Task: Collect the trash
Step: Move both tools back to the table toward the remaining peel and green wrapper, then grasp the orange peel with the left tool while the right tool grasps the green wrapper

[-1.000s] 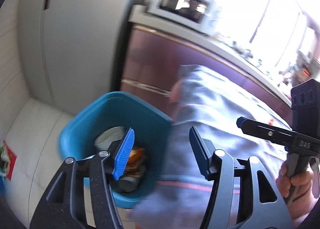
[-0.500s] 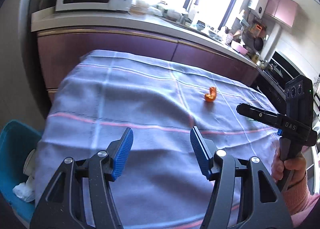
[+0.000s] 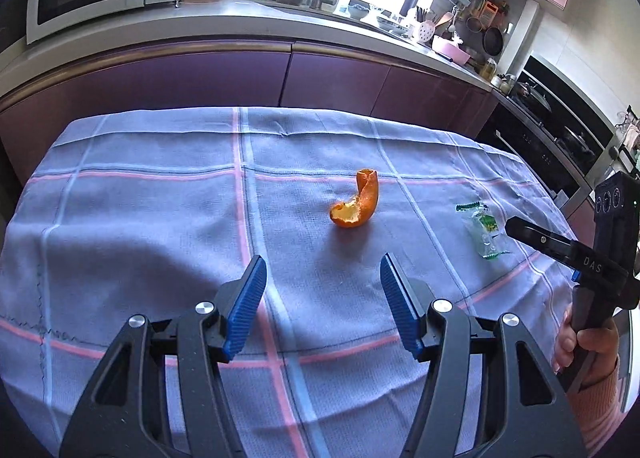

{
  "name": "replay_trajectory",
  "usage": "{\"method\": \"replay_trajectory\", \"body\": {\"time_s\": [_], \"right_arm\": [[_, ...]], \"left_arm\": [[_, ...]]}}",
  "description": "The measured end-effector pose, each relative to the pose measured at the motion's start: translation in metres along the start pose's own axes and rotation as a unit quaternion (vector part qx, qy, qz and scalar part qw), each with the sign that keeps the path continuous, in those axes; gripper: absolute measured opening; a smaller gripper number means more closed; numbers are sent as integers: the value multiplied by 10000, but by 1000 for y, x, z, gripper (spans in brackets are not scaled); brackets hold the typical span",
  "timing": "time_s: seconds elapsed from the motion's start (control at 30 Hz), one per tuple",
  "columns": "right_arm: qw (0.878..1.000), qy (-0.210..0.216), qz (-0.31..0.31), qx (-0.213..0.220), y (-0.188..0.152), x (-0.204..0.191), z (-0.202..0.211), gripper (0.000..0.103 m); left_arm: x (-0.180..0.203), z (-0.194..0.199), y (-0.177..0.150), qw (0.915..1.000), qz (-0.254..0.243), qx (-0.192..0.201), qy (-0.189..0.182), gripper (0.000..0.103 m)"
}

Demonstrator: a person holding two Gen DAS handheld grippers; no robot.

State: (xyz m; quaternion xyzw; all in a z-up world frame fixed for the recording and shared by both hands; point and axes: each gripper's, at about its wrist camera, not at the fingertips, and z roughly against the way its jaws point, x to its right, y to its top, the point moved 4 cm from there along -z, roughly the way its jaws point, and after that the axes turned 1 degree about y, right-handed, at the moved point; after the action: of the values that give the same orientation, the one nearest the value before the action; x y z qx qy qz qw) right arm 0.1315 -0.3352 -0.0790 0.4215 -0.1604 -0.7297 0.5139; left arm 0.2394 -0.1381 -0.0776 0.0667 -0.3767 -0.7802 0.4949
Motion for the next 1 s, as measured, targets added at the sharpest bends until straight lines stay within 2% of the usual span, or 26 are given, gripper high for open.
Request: {"method": "replay_trajectory", "body": {"time_s": [0.3,0.5,0.63,0.7,0.77,1.0], "right_arm": [[9998,-104,-101,-108,3,15,-12,62],[9995,-180,-82,-234,4,17,-20,64],[9993,-243,-21,-284,2,17,-22,63],[9992,-292,-4,-291,2,18,-23,62],[9991,-248,-31,-333,1,19,-24,51],[9995,-144,-50,-259,0,19,-21,43]], "left_arm": [[8,-43,20,9994,128,-331,-36,58],[14,-63,29,9988,139,-462,-25,54],[20,-73,30,9984,38,-560,-53,39],[24,-76,29,9983,-13,-581,-61,33],[26,-77,29,9983,-50,-570,-69,30],[30,-73,26,9986,-133,-510,45,24]]}}
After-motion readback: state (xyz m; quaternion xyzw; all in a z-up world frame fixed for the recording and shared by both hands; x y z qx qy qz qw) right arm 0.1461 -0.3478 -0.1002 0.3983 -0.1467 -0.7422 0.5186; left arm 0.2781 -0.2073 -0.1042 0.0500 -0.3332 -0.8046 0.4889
